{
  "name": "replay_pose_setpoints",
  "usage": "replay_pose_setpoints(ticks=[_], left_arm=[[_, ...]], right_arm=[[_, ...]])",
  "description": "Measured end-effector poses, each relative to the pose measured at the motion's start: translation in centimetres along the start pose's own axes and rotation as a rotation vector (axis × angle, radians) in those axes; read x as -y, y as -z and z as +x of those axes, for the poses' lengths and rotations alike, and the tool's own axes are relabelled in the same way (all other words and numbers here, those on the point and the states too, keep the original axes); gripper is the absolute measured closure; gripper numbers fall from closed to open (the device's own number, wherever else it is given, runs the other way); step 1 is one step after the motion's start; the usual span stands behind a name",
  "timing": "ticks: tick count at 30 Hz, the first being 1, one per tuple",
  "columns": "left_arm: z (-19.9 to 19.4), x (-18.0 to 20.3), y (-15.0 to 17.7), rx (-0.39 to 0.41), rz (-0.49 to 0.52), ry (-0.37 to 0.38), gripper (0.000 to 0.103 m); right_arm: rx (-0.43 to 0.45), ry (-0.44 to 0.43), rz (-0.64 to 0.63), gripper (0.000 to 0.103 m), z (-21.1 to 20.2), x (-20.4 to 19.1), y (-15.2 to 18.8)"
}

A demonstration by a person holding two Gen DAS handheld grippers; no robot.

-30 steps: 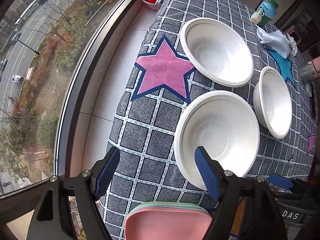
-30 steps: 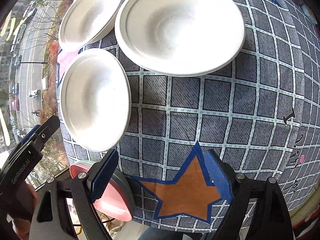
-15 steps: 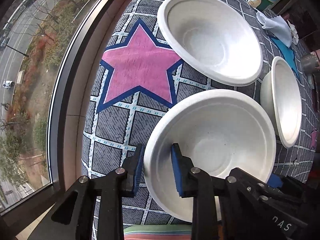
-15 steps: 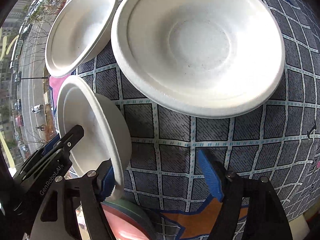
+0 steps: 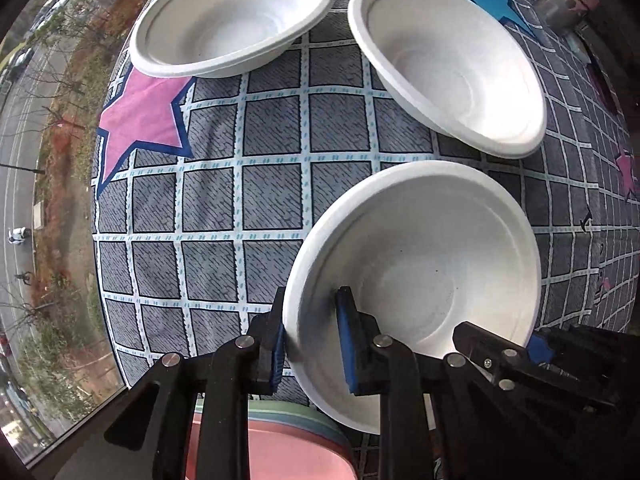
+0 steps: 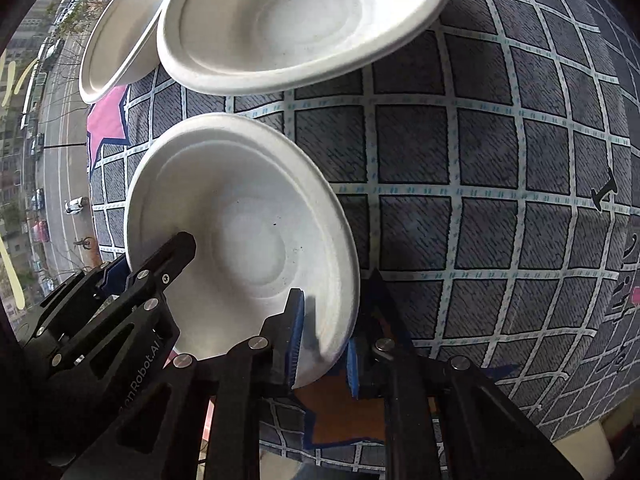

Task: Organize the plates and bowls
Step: 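Lift the white bowl with both tools and carry it beside the plate stack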

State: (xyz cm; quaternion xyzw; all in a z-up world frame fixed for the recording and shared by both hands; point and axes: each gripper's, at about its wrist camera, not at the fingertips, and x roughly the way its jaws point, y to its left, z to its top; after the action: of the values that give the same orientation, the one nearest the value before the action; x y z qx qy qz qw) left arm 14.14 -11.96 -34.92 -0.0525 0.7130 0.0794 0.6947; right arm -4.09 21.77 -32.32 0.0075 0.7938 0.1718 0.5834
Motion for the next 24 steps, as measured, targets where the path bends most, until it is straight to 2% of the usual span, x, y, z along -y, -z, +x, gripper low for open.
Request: replay_pose_setpoints(ticks=[2,11,18,19,20,21,22,23,24], left_arm=[[0.2,2.0,0.7,-0.016,0.014,0.029,0.078],[0.4,10.8,4.2,-0.058,0.149,0.047,0.077],[0.5,16.8,6.4,-0.078,0.228,0.078,0.076],[0.4,17.6,6.7,-0.075,0.240,0.076,0.073],[0.2,18.3,7.0,-0.076,0.248,0.078,0.063],[0.1,18.6,7.2,-0.071,0.250,0.067,0.049],[-0.1,19.2,7.9,-0.057,0.246,0.037,0.042],[-0.6,19.6,8.1,-0.039,0.241,0.011,0.031],[-0.9,19.4,8.3,-0.025,0.231,-0.003,0.028]], right_arm=[[0.002,0.020,0.006,0.083,-0.3,1.3,0.9],[-0.016,0.057,0.072,0.083,-0.7,7.1,6.1],[-0.011,0.108,0.102,0.083,-1.8,11.3,8.8],[-0.009,0.113,0.110,0.083,-1.9,11.7,9.0],[-0.005,0.115,0.115,0.083,-2.0,11.8,9.0],[0.003,0.110,0.116,0.083,-2.2,11.9,9.1],[0.008,0.112,0.113,0.082,-2.3,12.1,9.3],[0.014,0.132,0.111,0.079,-2.4,12.3,9.7],[0.020,0.146,0.109,0.067,-3.0,13.6,9.6]])
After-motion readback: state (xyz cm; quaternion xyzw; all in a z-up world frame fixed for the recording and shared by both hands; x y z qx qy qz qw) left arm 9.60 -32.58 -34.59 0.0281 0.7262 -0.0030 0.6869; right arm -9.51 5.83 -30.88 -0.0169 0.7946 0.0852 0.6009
